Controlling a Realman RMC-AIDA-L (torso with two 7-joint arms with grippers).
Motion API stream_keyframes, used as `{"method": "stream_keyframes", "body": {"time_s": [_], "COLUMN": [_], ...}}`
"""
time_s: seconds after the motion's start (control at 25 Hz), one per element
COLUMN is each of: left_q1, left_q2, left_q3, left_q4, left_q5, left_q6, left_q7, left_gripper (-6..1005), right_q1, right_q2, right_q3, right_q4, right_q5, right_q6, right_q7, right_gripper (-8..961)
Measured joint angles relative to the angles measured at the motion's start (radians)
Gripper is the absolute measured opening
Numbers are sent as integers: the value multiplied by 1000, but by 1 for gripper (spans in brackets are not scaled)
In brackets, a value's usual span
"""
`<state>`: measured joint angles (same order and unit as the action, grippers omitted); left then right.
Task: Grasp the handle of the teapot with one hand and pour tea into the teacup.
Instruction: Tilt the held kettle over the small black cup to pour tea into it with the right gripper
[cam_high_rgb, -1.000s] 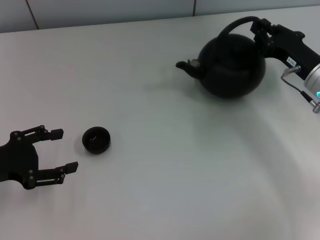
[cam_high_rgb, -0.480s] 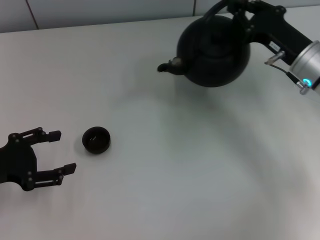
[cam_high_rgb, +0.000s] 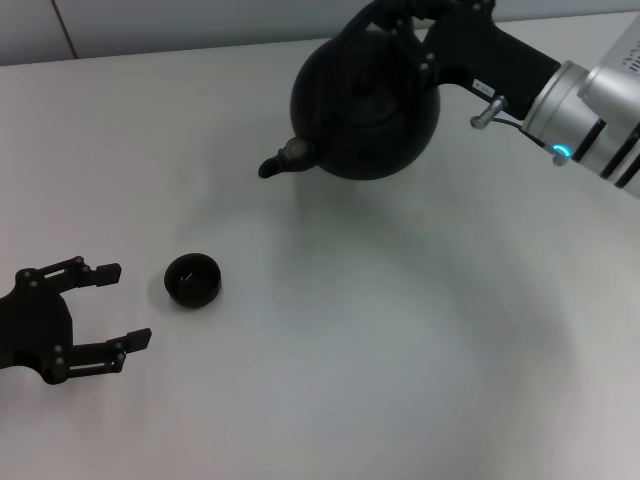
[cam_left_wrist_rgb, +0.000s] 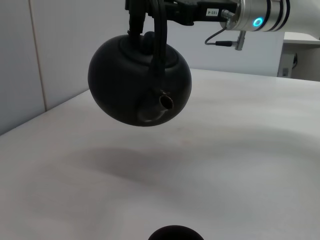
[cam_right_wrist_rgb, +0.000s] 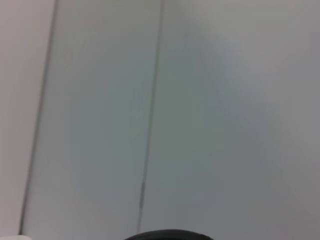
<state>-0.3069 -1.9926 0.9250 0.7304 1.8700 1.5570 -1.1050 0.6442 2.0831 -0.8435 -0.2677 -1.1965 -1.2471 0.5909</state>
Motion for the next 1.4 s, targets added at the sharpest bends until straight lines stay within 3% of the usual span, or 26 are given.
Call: {"method": "stream_keyframes", "body": {"time_s": [0.8, 1.4], "left_q1": [9, 12], "left_q2": [3, 0], "left_q3": [1, 3], "left_q4": [7, 9], "left_q5": [4, 3], "left_q6": [3, 3], "left_q7": [0, -6], "left_gripper": [847, 847], "right_q1": [39, 54], "right_q2": [4, 5], "right_q3": [-182, -197], "right_q4": [-28, -41], "right_q5": [0, 1], "right_q6": [8, 10], "right_q7": [-24, -84], "right_gripper": [166, 159]}}
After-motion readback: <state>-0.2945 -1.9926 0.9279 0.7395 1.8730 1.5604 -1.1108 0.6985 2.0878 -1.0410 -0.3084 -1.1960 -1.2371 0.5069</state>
